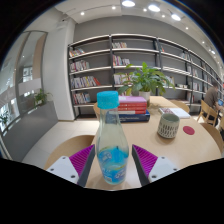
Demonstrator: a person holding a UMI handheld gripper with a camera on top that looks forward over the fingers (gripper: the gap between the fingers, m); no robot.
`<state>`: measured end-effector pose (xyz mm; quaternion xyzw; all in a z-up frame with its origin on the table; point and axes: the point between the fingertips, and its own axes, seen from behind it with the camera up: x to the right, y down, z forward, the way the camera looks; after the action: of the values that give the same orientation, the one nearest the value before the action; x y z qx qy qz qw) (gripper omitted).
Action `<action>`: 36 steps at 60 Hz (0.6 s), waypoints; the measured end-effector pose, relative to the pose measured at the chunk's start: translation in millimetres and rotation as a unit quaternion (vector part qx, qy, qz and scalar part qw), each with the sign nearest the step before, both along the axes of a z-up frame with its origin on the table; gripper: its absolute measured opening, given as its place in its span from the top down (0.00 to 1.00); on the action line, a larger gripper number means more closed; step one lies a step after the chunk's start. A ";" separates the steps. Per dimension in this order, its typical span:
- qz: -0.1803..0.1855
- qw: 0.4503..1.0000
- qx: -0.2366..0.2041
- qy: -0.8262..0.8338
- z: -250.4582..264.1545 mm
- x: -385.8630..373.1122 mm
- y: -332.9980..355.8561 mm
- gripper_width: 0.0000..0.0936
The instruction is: Pour water
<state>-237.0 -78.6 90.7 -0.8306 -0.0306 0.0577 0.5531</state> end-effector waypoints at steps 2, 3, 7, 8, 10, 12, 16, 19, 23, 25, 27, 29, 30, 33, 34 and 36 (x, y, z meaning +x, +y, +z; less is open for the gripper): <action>-0.003 1.000 0.000 -0.004 -6.3 1.4 7.5 0.20; -0.002 1.000 0.000 -0.006 -8.1 0.6 9.5 0.21; 0.003 1.000 0.011 -0.008 -12.8 -2.8 18.6 0.22; 0.005 1.000 0.014 -0.006 -14.7 -5.4 19.2 0.23; 0.015 1.000 0.025 -0.002 -14.5 -9.3 22.6 0.26; 0.017 0.999 0.037 0.001 -13.0 -10.1 25.9 0.30; 0.015 0.998 0.054 0.004 -10.9 -6.8 31.4 0.39; 0.014 0.998 0.061 0.007 -9.3 -6.9 33.9 0.43; 0.004 0.998 0.067 0.009 -8.8 -1.8 37.8 0.49; 0.000 0.998 0.066 0.014 -9.2 -1.1 39.6 0.51; -0.003 0.998 0.063 0.016 -9.1 2.0 39.1 0.53; -0.003 0.998 0.060 0.018 -9.4 2.2 39.8 0.55; -0.001 0.998 0.058 0.018 -10.0 1.6 40.4 0.55; 0.007 0.998 0.053 0.028 -9.4 -1.0 44.2 0.55; 0.008 0.998 0.053 0.032 -8.5 -1.1 45.9 0.55; 0.012 0.998 0.052 0.042 -7.1 -3.4 48.5 0.55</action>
<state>-240.5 -30.1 83.6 -0.7969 -0.0200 0.0976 0.5959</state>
